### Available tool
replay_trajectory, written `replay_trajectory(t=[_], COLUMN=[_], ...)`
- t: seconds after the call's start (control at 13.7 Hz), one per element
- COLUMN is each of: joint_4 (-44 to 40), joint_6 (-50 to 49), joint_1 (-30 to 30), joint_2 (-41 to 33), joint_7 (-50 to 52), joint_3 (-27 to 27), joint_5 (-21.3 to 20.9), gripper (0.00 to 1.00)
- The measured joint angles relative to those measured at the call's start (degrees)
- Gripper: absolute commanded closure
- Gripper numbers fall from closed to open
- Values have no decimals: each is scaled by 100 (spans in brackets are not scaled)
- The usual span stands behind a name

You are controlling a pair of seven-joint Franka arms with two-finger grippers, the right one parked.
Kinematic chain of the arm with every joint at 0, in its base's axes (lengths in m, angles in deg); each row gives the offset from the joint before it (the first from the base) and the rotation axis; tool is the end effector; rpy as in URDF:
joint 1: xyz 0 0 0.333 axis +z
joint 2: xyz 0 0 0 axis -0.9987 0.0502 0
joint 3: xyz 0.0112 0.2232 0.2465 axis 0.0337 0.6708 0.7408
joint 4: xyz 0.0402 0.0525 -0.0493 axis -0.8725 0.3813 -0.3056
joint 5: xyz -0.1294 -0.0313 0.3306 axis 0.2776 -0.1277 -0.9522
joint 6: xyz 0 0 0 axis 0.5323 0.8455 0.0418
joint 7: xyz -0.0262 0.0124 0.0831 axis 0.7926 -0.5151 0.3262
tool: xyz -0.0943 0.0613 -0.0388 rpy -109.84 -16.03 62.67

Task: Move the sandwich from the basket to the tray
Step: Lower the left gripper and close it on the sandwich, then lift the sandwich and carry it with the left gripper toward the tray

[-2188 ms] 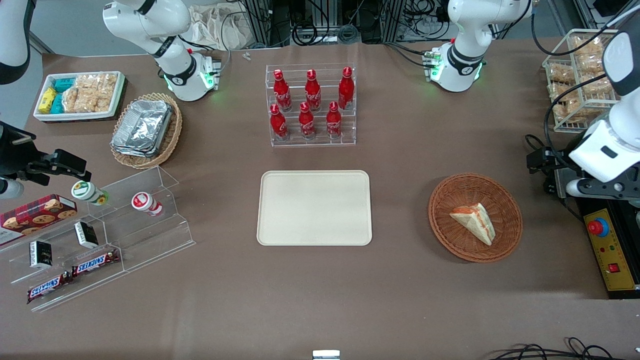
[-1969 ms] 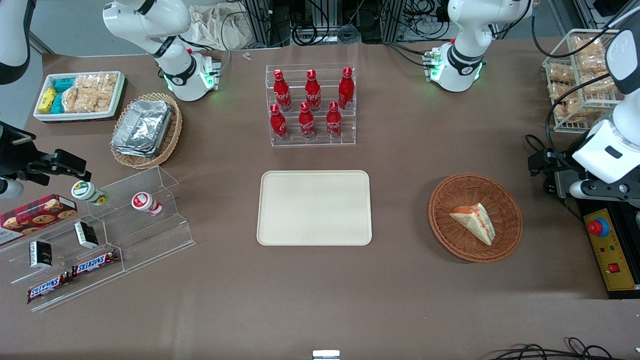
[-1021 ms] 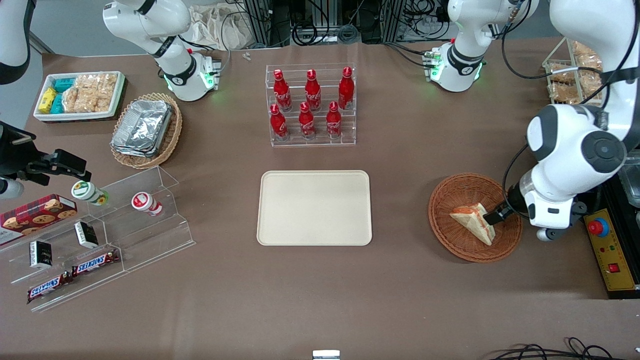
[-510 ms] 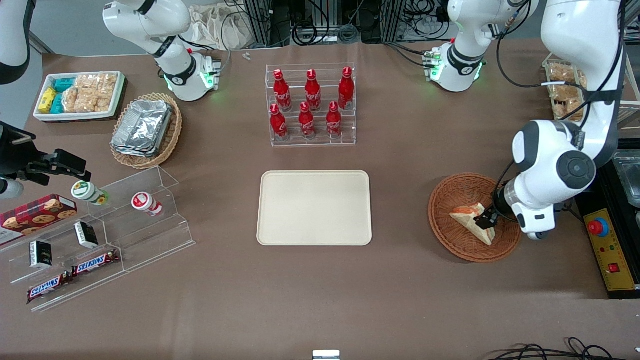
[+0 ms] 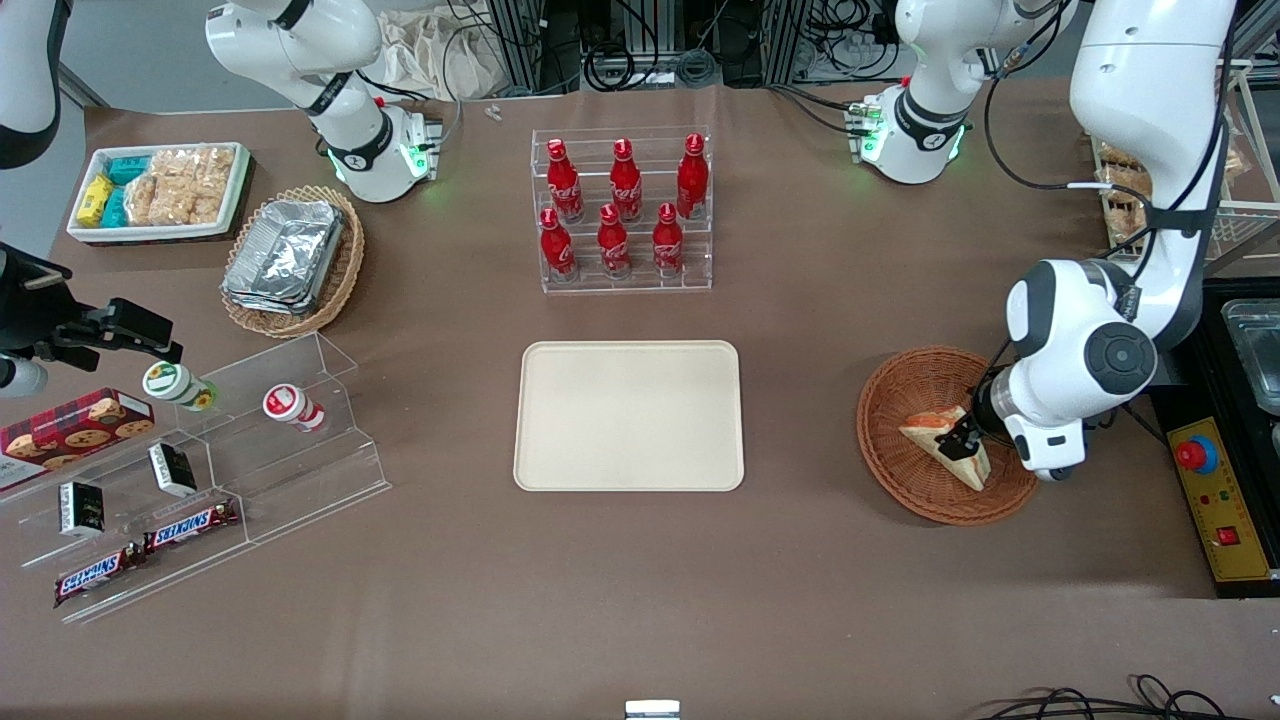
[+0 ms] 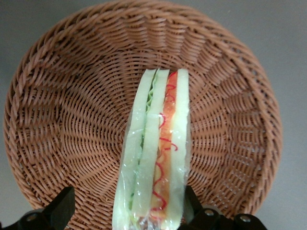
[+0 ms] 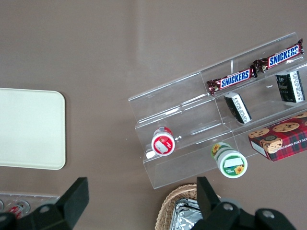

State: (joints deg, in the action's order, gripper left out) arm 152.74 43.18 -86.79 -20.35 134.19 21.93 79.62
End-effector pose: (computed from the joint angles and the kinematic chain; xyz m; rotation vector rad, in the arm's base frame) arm 0.5778 -0.0453 0.2947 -2.7858 -1.3925 0.1082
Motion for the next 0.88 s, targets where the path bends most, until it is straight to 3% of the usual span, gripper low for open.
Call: replay_trajectory(t=[0.07,0.15,0.22,0.66,0.88], joint_4=[31,38,37,-262,-680], joint_6=[38,95,152,223,-213], joint_1=[0,0,0,-30,-53], joint_2=[44,99,150,223,198], joint_7=[10,31,88,610,729], joint_3=[0,0,0,-23,-35], joint_5=[0,0,0,-36,-181], gripper=[46,90,100,100,100])
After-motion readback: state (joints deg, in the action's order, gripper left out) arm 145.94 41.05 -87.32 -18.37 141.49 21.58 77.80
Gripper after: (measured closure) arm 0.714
